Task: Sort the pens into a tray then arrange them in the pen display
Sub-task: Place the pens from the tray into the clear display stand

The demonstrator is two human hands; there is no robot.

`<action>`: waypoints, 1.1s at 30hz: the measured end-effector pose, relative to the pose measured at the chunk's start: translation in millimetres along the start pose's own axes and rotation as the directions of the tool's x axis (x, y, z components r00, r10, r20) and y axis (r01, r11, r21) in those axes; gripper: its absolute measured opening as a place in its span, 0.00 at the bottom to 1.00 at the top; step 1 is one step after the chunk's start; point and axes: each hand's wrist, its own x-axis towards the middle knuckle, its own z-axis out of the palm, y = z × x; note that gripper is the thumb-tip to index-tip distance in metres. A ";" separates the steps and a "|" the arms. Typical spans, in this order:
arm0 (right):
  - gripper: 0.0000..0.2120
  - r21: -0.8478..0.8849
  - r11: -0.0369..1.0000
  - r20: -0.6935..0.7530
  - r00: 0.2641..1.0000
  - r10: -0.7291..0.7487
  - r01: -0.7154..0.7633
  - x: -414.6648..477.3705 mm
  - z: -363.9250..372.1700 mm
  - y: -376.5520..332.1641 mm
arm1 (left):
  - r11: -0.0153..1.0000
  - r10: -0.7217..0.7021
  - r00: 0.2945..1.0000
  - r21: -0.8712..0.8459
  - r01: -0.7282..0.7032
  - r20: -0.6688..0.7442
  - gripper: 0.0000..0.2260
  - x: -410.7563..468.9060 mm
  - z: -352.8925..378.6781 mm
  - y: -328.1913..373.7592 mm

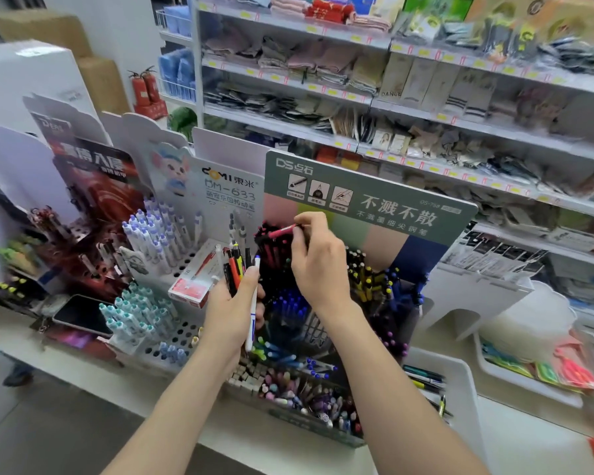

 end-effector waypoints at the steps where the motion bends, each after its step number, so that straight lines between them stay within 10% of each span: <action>1: 0.06 0.023 1.000 -0.043 0.999 0.013 -0.012 1.7 -2.8 -0.7 | 1.000 -0.006 1.000 -0.003 0.006 0.001 0.14 1.0 -0.4 0.1; 11: 0.07 -0.099 0.978 -0.224 0.954 -0.201 0.183 1.2 -16.2 -3.3 | 0.999 -0.013 1.000 0.035 0.012 0.011 0.18 12.9 6.5 4.7; 17: 0.10 -0.290 0.905 0.190 0.946 -0.264 0.310 -1.7 6.6 6.0 | 1.000 0.010 1.000 -0.005 -0.010 0.001 0.14 21.4 11.3 13.3; 33: 0.15 -0.367 0.917 0.272 0.961 -0.055 0.156 -20.2 -13.9 15.6 | 0.998 -0.023 0.998 -0.059 0.020 -0.058 0.16 -4.8 28.3 4.9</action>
